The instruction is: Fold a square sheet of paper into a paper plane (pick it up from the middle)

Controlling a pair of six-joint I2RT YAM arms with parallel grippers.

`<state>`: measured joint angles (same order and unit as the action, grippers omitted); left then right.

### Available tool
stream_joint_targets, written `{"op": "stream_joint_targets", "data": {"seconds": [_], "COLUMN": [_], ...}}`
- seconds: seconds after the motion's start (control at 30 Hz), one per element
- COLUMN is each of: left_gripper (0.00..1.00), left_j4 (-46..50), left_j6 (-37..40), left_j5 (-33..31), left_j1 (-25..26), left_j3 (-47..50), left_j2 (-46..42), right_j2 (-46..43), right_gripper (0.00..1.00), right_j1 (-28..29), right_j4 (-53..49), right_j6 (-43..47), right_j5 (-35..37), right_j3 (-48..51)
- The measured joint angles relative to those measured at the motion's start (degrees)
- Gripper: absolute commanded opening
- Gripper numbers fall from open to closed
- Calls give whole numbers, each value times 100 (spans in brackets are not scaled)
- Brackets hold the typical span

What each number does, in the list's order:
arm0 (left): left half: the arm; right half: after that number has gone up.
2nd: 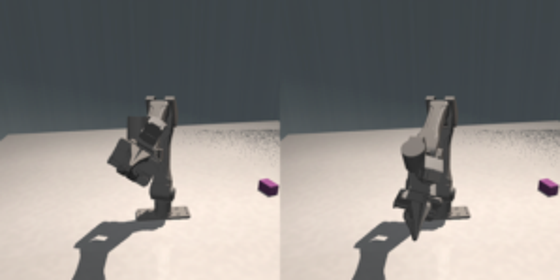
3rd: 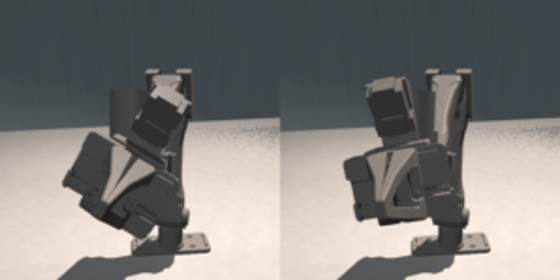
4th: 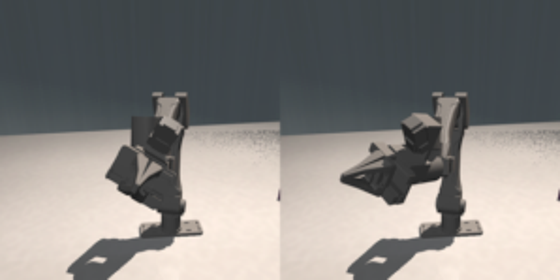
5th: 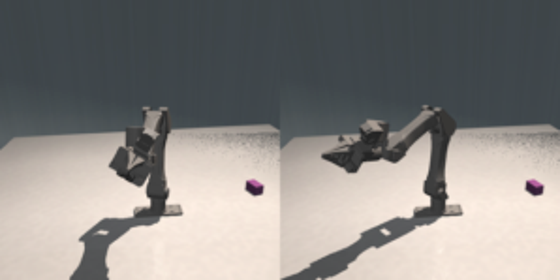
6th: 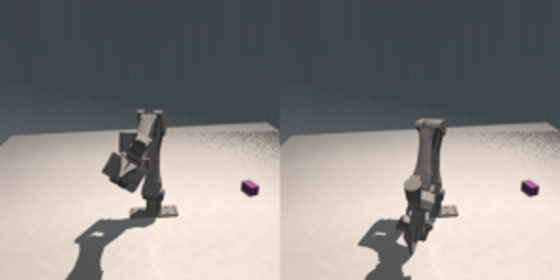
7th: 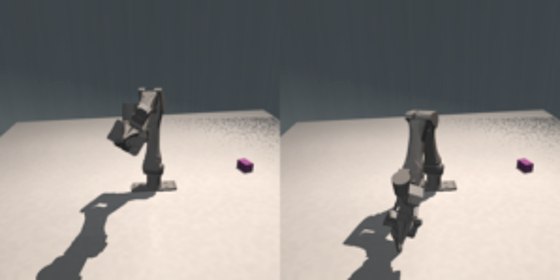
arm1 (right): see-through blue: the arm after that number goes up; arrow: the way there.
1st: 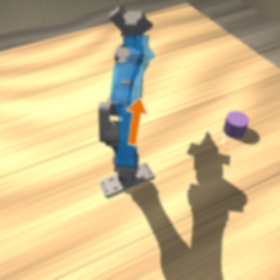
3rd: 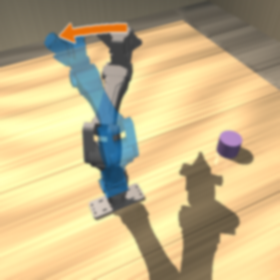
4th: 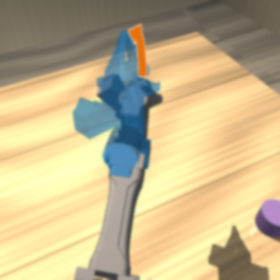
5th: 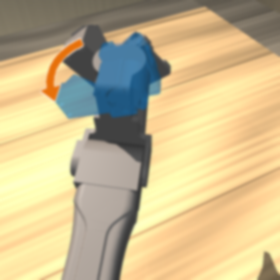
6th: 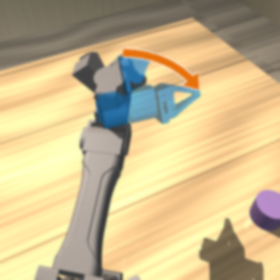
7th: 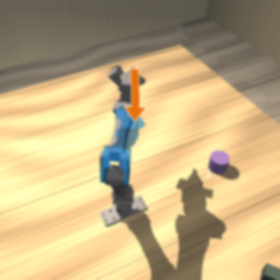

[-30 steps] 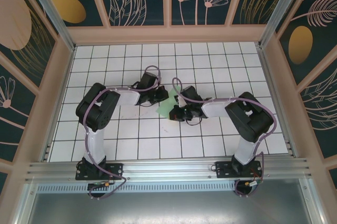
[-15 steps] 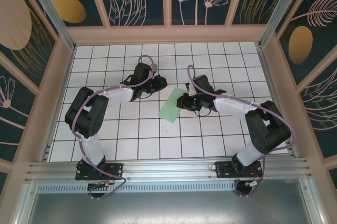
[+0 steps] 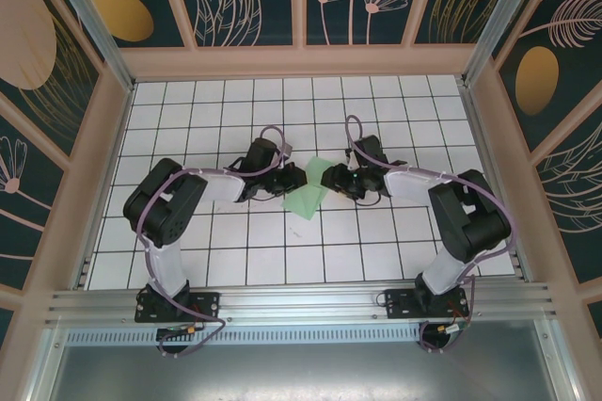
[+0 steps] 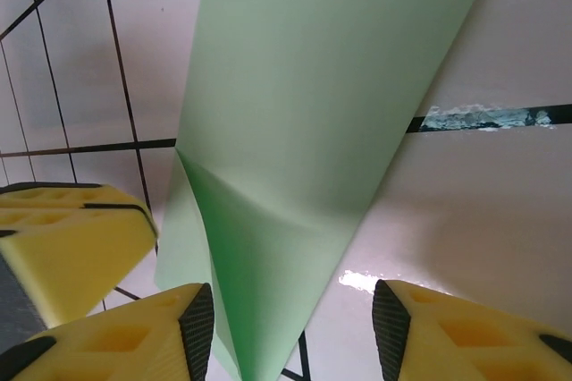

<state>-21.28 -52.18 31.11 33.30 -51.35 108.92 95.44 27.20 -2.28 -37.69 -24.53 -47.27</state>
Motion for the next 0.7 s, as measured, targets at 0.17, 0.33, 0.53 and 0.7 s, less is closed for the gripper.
{"op": "stream_joint_targets", "data": {"seconds": [0.17,0.33,0.53,0.7], "left_gripper": [12,11,11,11], "left_j4": [59,188,258,267], "left_j6": [0,4,24,26], "left_j5": [-20,-76,-166,-179], "left_j1": [26,39,74,85], "left_j3": [-7,-85,-94,-94], "left_j2": [210,262,269,269], "right_j2": [116,304,376,496], "right_gripper": [56,57,50,44], "right_j1": [31,125,131,186], "right_j4": [127,236,243,205], "right_j6": [-39,-42,-66,-66], "right_j5": [-105,-127,-136,-87], "right_j3": [7,7,-46,-168]}}
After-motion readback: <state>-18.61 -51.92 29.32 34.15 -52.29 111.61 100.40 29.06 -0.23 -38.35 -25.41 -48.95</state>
